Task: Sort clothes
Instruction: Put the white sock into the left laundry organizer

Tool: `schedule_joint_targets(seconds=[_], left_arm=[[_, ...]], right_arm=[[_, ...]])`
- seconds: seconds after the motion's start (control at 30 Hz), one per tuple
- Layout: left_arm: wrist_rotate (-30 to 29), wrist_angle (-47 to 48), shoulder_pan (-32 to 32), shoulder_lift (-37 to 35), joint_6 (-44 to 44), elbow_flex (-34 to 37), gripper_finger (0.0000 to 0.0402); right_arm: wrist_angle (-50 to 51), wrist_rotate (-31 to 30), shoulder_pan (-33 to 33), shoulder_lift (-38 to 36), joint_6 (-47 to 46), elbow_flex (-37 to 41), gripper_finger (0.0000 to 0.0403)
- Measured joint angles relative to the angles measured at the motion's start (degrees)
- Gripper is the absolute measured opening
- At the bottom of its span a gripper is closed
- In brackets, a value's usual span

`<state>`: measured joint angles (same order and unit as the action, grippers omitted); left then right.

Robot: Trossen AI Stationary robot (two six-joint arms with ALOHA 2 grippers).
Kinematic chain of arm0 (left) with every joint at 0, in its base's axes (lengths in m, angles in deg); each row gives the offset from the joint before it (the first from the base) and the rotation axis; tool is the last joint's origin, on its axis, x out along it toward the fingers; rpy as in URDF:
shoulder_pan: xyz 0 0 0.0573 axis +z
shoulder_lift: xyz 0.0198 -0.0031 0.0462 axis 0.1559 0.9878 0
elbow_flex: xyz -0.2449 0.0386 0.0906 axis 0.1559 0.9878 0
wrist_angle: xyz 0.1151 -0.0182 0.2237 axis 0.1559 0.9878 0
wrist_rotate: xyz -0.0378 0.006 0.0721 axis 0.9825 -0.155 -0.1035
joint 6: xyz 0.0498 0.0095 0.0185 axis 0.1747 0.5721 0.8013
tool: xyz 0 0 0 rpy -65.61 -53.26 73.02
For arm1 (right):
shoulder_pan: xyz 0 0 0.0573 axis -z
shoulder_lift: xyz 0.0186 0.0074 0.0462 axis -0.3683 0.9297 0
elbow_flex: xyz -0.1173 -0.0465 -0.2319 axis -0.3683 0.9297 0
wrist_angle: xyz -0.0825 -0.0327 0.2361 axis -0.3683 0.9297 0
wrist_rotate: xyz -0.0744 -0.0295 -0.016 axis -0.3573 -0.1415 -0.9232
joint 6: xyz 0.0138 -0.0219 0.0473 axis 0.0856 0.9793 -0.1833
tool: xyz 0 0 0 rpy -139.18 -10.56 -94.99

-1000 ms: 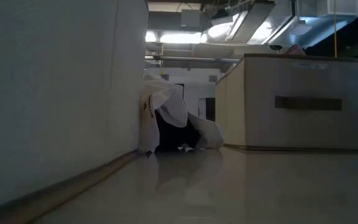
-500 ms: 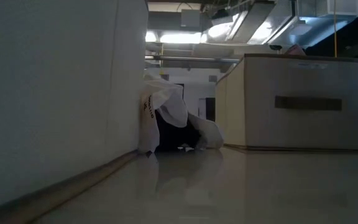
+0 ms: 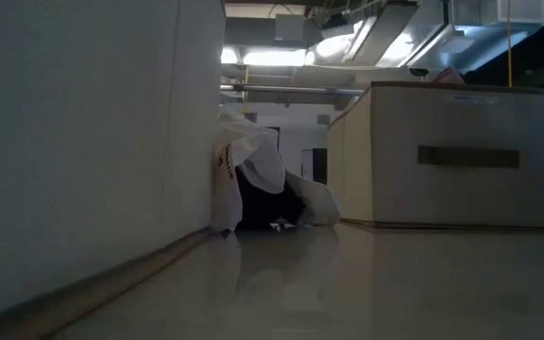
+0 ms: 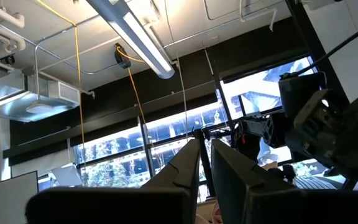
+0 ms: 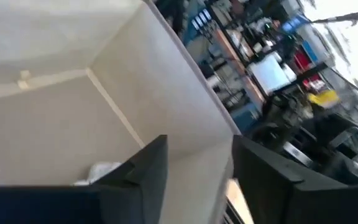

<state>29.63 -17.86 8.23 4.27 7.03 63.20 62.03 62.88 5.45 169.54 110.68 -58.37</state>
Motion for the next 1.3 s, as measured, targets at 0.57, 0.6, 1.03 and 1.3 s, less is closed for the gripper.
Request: schedule_joint_targets(seconds=[0.57,0.6,1.03,1.3], left_arm=[[0.0,-0.2,0.0,0.0,0.2,0.0,0.0031],[0.0,-0.2,0.0,0.0,0.2,0.0,0.0031],[0.0,-0.2,0.0,0.0,0.2,0.0,0.0031],[-0.1,-0.2,0.0,0.0,0.2,0.0,0.0031]], right_arm=[[34.0,-17.7,0.0,-16.9,-10.8,5.8,0.0226],[33.1,-18.4,0.1,-17.9,-11.3,8.2,0.0226],[9.7,-21.3,7.5,-21.6,-18.8,38.9,0.0225],[3.0,-21.3,11.1,-15.6,-22.8,42.1,0.0225]])
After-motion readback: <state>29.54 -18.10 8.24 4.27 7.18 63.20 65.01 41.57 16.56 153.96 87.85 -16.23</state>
